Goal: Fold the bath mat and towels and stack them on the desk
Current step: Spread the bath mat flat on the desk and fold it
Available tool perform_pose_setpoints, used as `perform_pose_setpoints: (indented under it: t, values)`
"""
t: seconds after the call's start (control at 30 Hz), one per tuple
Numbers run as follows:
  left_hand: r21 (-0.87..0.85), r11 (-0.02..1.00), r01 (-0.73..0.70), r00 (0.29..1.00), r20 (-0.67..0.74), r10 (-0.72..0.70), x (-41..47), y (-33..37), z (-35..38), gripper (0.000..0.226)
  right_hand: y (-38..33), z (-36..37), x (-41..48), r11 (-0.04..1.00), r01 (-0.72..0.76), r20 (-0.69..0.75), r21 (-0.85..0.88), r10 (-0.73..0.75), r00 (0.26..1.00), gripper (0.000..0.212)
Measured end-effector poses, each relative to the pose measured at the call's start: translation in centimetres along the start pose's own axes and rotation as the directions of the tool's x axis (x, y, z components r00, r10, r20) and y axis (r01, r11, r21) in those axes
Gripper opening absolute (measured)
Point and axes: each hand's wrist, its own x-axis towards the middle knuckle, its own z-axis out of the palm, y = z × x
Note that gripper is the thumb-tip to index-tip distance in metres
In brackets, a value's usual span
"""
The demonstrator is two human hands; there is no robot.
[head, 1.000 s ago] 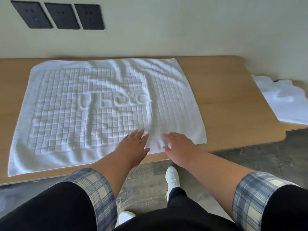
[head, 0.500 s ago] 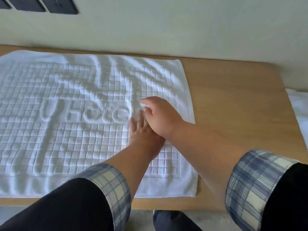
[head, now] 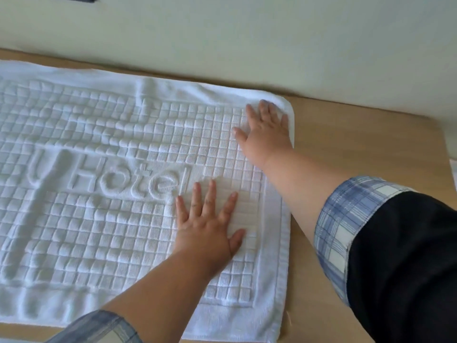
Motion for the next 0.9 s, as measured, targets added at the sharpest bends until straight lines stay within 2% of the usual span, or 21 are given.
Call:
perform_pose_setpoints:
  t: [0.1,0.27,0.33,0.43,0.5,0.6,0.67,0.73,0.8,0.9]
  values:
    - [0.011,1.000,0.006,1.000,0.017,-0.006,0.0,0.1,-0.3,0.073,0.0,-0.4,0.4,0.995,-0.098,-0.004,0.022,0.098,0.995,0.072]
    - [-0.005,1.000,0.014,0.998,0.063,-0.014,-0.4,0.6,-1.0,0.072,-1.2,0.7,-1.8,0.995,0.088,-0.005,0.055,-0.088,0.996,0.068]
    - [-0.004,0.999,-0.054,0.996,0.066,0.054,-1.0,1.3,-1.1,0.072,0.1,0.4,-1.9,0.999,0.039,-0.004,0.027,-0.039,0.999,0.070]
    - [-0.002,0.973,-0.231,0.966,0.117,0.229,-2.6,2.7,-1.1,0.073,2.6,-0.5,-1.6,0.998,-0.060,0.009,0.023,0.059,0.998,0.072]
    - [0.000,0.950,-0.311,0.940,0.147,0.308,-3.3,3.7,-0.8,0.074,4.2,-0.7,-2.2,0.989,-0.121,0.025,0.081,0.119,0.993,0.074]
    - [-0.002,0.935,-0.354,0.924,0.155,0.350,-3.9,5.3,-0.4,0.078,5.6,-1.1,-4.6,0.962,-0.186,0.004,0.202,0.189,0.982,0.074]
    - [-0.018,0.931,-0.365,0.922,0.132,0.364,-4.3,6.2,-0.8,0.079,5.4,-1.5,-6.8,0.927,-0.152,-0.063,0.343,0.184,0.981,0.070]
    - [-0.034,0.919,-0.394,0.915,0.085,0.395,-4.8,7.3,-1.5,0.076,4.9,-1.7,-9.0,0.861,-0.146,-0.067,0.486,0.204,0.977,0.072]
    - [-0.040,0.915,-0.401,0.912,0.078,0.403,-5.2,8.3,-2.0,0.072,4.7,-1.7,-11.2,0.778,-0.225,0.003,0.587,0.276,0.961,0.072]
    - [-0.040,0.953,-0.300,0.944,0.129,0.303,-5.5,9.7,-2.4,0.069,4.7,-1.3,-14.0,0.672,-0.334,0.122,0.661,0.342,0.932,0.056]
